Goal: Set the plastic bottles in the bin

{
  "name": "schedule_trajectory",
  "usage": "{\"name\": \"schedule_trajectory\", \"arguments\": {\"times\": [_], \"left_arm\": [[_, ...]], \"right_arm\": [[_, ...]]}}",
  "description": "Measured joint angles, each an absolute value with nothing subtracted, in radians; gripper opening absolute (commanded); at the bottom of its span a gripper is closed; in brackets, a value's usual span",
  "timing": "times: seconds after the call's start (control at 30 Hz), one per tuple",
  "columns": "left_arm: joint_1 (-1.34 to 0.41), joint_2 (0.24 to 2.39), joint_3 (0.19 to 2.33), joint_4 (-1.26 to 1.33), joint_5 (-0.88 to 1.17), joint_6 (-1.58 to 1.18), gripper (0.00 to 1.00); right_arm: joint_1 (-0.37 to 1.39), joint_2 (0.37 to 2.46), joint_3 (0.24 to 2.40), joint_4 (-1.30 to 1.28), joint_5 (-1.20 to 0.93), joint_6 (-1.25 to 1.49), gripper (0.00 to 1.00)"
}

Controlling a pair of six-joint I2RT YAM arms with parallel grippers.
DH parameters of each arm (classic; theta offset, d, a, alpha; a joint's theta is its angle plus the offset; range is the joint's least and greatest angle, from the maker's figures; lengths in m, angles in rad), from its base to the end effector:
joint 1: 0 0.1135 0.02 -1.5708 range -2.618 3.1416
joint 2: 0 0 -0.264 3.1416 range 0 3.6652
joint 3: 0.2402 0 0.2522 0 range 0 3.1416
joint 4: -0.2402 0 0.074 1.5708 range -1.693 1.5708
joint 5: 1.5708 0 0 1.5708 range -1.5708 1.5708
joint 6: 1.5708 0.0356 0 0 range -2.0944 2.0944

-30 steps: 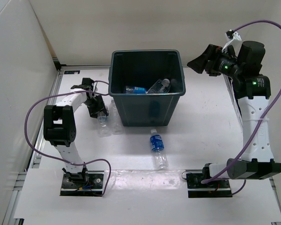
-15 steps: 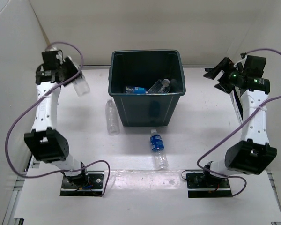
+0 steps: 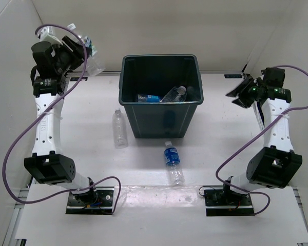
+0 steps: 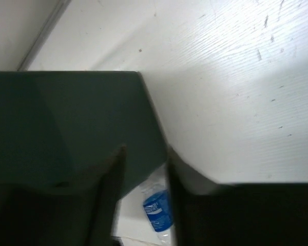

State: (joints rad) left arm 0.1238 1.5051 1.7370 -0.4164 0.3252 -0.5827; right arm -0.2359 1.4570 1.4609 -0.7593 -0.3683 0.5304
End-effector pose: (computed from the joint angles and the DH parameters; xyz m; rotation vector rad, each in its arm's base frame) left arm 0.3320 0.0299 0.4719 -0.3861 1.7443 -0.6172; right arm 0.3071 -0.0606 0.3632 0.6959 2.2269 0.5758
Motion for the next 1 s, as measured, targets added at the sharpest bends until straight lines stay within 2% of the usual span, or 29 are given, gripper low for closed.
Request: {"name": "schedule_trajectory", "arguments": {"times": [0.03,0.1,0.27,0.47,0.5,0.6,0.63,0.67,0.7,0.8,1.0], "left_arm": [[0.119,1.508,1.736,-0.374,0.342,-0.609,0.58],[0.109,1.516,1.736,-0.305,0.363,-0.648,0.59],[0.060,1.573,1.814,-0.236,0.389,-0.692,0.61],[-0.050,1.663,1.974,-0.168,0.428,-0.728,0.71],[-0.086,1.670,1.979,-0.157,0.431,-0.730,0.71],[-0.183,1.691,1.976,-0.138,0.457,-0.735,0.83],[-0.215,1.700,1.966,-0.115,0.472,-0.748,1.00],[-0.237,1.709,1.956,-0.096,0.487,-0.755,1.00],[-0.257,1.720,1.949,-0.084,0.500,-0.763,1.00],[-0.286,1.760,1.940,-0.084,0.524,-0.767,1.00],[-0.257,1.775,1.945,-0.138,0.529,-0.727,1.00]], "right_arm": [[-0.236,1.457,1.460,-0.758,-0.369,0.533,0.17],[-0.236,1.459,1.460,-0.757,-0.369,0.542,0.00],[-0.236,1.460,1.459,-0.754,-0.373,0.544,0.00],[-0.237,1.461,1.443,-0.745,-0.374,0.548,0.00],[-0.237,1.461,1.441,-0.745,-0.375,0.548,0.07],[-0.241,1.461,1.441,-0.734,-0.386,0.553,0.34],[-0.242,1.461,1.441,-0.728,-0.395,0.553,0.48],[-0.244,1.461,1.441,-0.723,-0.403,0.548,0.72],[-0.245,1.461,1.441,-0.720,-0.411,0.553,0.78],[-0.245,1.461,1.438,-0.699,-0.430,0.543,0.85],[-0.247,1.462,1.421,-0.681,-0.448,0.543,0.86]]}}
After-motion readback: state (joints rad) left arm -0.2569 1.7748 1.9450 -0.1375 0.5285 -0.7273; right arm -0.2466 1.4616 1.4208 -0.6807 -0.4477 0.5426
